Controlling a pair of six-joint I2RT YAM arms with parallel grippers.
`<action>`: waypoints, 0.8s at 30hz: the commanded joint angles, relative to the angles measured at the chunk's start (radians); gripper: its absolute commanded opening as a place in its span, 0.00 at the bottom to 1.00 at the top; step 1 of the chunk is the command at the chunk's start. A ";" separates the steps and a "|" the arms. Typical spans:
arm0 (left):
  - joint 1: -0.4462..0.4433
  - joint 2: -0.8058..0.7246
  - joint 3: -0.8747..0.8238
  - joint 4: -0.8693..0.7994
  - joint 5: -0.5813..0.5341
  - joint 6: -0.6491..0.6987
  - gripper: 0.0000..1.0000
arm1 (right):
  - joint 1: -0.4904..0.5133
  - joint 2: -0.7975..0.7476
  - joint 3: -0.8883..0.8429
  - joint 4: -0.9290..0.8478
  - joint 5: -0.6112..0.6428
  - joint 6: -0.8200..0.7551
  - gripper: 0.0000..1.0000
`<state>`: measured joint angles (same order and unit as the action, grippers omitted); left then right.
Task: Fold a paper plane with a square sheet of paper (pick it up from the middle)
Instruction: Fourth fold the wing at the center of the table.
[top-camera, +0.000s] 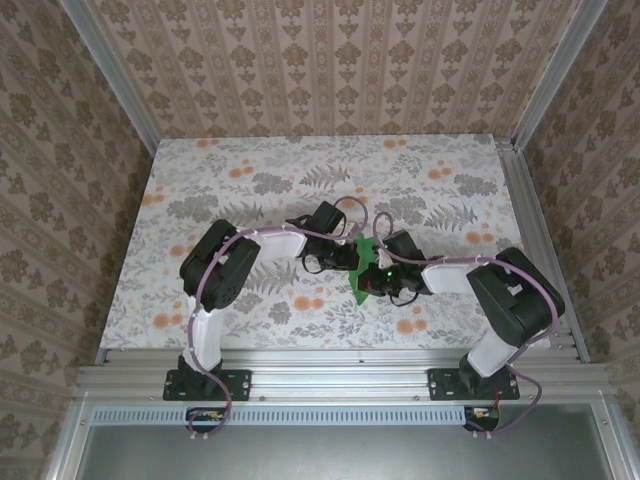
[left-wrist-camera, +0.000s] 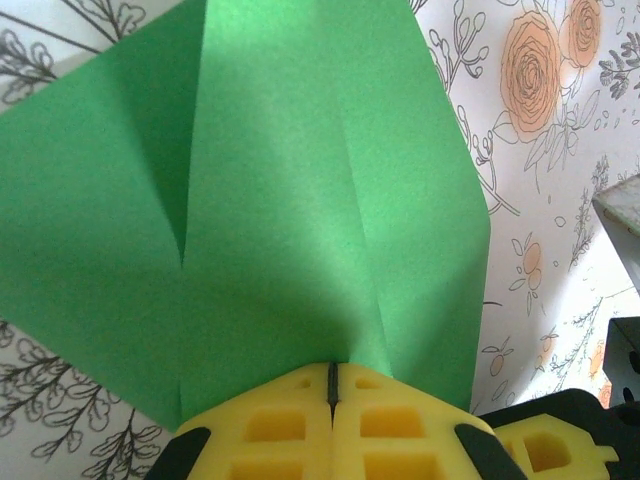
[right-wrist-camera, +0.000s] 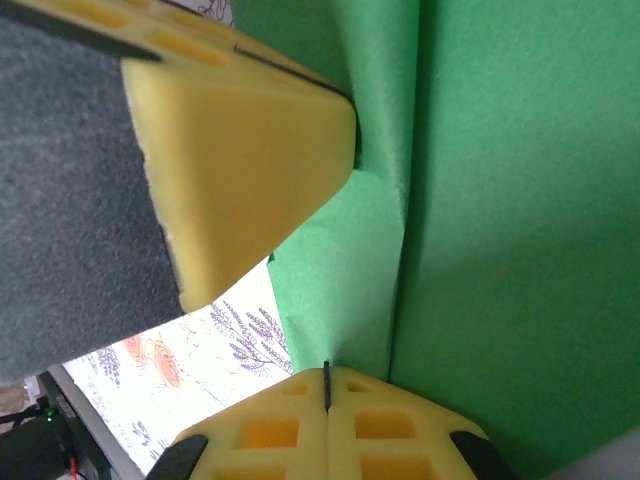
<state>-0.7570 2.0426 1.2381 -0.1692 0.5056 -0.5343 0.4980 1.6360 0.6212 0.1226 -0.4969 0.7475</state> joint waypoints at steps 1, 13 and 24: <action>0.018 0.113 -0.042 -0.134 -0.157 0.043 0.00 | 0.031 -0.011 -0.038 -0.169 0.019 -0.038 0.05; 0.024 0.130 -0.024 -0.149 -0.147 0.059 0.00 | 0.053 -0.113 -0.053 -0.200 0.011 -0.010 0.05; 0.023 0.119 -0.025 -0.159 -0.137 0.074 0.00 | 0.042 -0.116 0.001 -0.042 0.009 0.106 0.05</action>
<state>-0.7452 2.0602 1.2633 -0.2008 0.5400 -0.4999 0.5434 1.5116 0.5873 0.0231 -0.4721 0.8085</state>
